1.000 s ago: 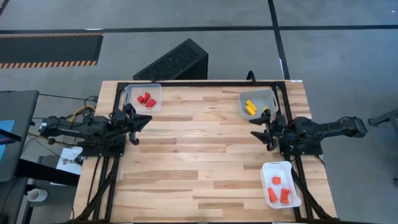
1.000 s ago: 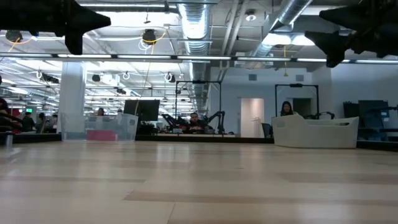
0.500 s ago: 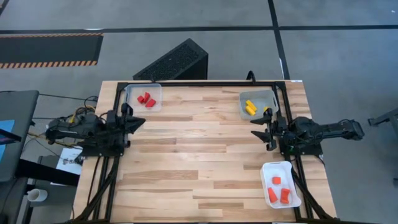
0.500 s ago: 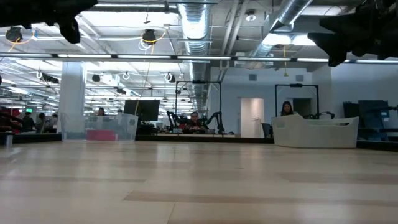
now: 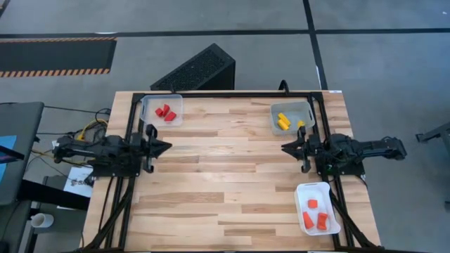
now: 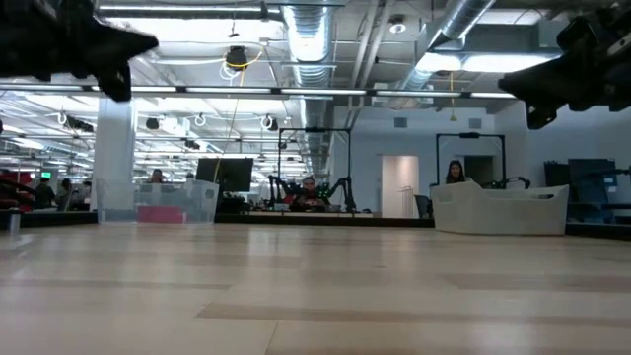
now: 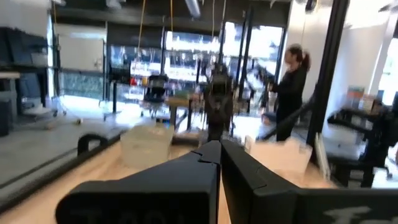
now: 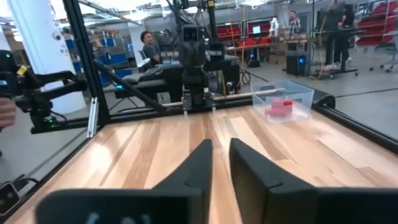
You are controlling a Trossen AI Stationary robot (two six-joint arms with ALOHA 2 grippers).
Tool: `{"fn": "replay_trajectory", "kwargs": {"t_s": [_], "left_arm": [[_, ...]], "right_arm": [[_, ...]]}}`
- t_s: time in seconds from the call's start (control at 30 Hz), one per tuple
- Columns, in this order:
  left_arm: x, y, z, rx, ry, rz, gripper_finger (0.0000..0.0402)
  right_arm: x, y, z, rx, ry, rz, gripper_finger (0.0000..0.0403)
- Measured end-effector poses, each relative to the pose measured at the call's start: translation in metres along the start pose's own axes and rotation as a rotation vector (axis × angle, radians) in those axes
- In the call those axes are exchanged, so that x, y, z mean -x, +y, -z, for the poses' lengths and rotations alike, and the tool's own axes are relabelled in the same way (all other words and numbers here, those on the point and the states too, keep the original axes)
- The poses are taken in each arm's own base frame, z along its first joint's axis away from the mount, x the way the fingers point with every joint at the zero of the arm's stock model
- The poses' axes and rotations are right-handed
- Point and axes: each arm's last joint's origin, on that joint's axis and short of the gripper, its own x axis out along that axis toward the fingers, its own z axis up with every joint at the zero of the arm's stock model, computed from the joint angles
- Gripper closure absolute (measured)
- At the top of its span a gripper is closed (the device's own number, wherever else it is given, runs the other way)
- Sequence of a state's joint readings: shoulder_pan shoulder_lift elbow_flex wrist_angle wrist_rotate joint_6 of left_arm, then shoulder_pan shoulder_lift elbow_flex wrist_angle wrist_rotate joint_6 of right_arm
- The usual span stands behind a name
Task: Sort & place blocks by color
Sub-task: Return to Home Position
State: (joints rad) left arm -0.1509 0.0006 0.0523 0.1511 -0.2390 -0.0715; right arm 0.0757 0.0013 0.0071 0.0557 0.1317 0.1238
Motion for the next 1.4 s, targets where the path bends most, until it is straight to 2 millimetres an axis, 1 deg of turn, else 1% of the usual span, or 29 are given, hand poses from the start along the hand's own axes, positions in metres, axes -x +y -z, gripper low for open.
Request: {"fn": "replay_trajectory", "kwargs": {"t_s": [0.07,0.23,0.3,0.53,0.93,1.13,1.27,1.4], "left_arm": [[-0.001,0.001,0.012,-0.004,0.021,-0.001,0.0401],[-0.001,0.001,0.016,0.013,0.061,0.003,0.0401],[-0.001,0.0,0.015,0.015,0.048,0.037,0.0401],[-0.001,-0.003,0.016,0.0,0.059,0.118,0.0401],[0.0,-0.005,0.017,-0.008,0.075,0.195,0.0401],[0.0,-0.006,0.018,-0.008,0.077,0.228,0.0401],[0.0,-0.005,0.019,0.009,0.09,0.218,0.0401],[0.0,-0.004,0.025,-0.019,0.146,0.172,0.0401]], "right_arm": [[0.0,0.0,0.0,0.0,0.002,-0.004,0.0337],[0.0,0.001,0.002,0.012,0.017,-0.021,0.0387],[0.0,0.002,0.002,0.018,0.02,-0.029,0.0396],[0.0,0.001,0.002,0.01,0.018,-0.011,0.0376],[0.0,0.0,0.002,-0.008,0.018,-0.001,0.0382],[0.0,0.0,0.002,-0.006,0.02,-0.002,0.0377],[0.0,0.0,0.002,-0.005,0.02,-0.002,0.0374],[0.0,0.0,0.002,-0.005,0.02,-0.002,0.0376]]}}
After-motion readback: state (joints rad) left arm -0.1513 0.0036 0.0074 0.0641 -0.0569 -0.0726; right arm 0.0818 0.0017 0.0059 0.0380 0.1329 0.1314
